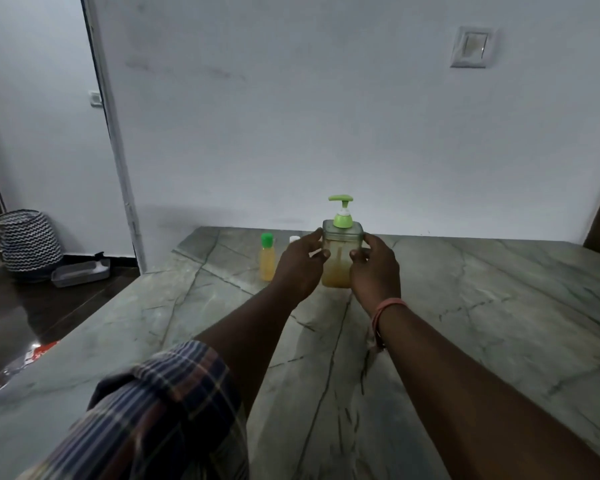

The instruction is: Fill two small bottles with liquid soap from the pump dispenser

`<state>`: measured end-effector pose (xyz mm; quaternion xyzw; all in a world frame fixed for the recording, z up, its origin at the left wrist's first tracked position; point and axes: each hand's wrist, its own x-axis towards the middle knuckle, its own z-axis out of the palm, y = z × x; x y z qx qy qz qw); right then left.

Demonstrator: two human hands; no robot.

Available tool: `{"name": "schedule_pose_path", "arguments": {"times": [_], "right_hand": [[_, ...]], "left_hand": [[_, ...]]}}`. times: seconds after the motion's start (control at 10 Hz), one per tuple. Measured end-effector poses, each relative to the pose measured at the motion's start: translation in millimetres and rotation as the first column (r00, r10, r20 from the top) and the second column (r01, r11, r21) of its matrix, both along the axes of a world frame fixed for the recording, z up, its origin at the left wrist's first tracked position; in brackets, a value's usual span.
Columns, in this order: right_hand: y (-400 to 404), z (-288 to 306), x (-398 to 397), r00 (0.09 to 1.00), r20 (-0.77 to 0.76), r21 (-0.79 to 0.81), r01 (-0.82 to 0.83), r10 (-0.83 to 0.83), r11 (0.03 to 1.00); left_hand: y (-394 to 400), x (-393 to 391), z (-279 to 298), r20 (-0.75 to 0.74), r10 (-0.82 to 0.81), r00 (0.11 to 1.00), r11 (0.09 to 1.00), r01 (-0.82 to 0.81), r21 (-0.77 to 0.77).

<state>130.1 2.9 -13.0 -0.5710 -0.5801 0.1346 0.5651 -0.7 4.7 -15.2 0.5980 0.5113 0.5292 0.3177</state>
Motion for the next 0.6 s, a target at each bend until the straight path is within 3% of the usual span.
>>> {"name": "schedule_pose_path", "arguments": {"times": [0.2,0.5,0.6], "right_hand": [[32.7,4.8,-12.5,1.0,-0.003,-0.035,-0.021,0.021,0.999],[31.7,-12.0,-16.9,0.997,0.001,-0.133,-0.073,0.074,0.988],[31.2,-0.5,-18.5,0.999,-0.026,-0.127,-0.036,0.033,0.991]], "left_hand": [[34.8,-12.0,4.8,0.033,-0.038,0.999,0.999,0.039,-0.003],[26.8,-9.2,-6.0,-0.066,-0.003,0.998,0.998,-0.001,-0.068],[22.3,-6.1,6.1,-0.238,0.109,0.965,0.994,-0.111,0.002]]}}
